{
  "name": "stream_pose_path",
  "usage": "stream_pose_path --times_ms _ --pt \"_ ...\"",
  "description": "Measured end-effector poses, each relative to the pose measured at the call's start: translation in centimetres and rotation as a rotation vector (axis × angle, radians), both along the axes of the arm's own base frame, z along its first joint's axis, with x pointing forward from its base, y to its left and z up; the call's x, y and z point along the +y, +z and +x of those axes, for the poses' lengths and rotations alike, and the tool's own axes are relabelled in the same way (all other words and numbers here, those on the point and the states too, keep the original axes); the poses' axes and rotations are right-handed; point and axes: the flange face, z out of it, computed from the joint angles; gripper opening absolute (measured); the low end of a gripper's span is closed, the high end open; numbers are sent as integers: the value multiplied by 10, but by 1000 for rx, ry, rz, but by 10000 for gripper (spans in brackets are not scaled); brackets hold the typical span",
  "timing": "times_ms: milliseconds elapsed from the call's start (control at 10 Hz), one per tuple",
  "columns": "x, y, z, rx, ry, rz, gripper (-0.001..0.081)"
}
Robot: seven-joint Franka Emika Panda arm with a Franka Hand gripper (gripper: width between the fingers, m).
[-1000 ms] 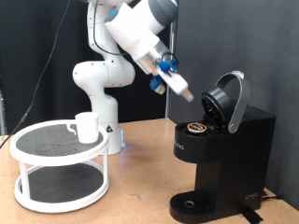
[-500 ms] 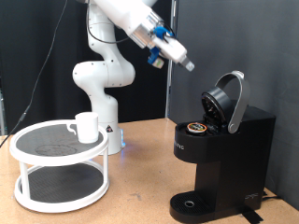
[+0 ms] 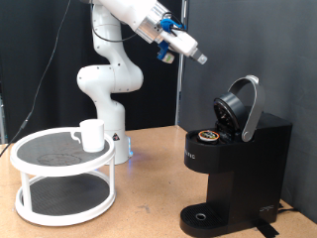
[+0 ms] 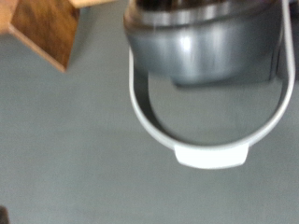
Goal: Make a cup of coffee with the keurig machine
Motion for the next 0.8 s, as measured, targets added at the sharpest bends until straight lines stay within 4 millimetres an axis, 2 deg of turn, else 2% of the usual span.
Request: stream_pose_path --times_ms 300,800 --pt "40 13 8 -9 14 8 735" --pt "121 15 19 8 28 -104 735"
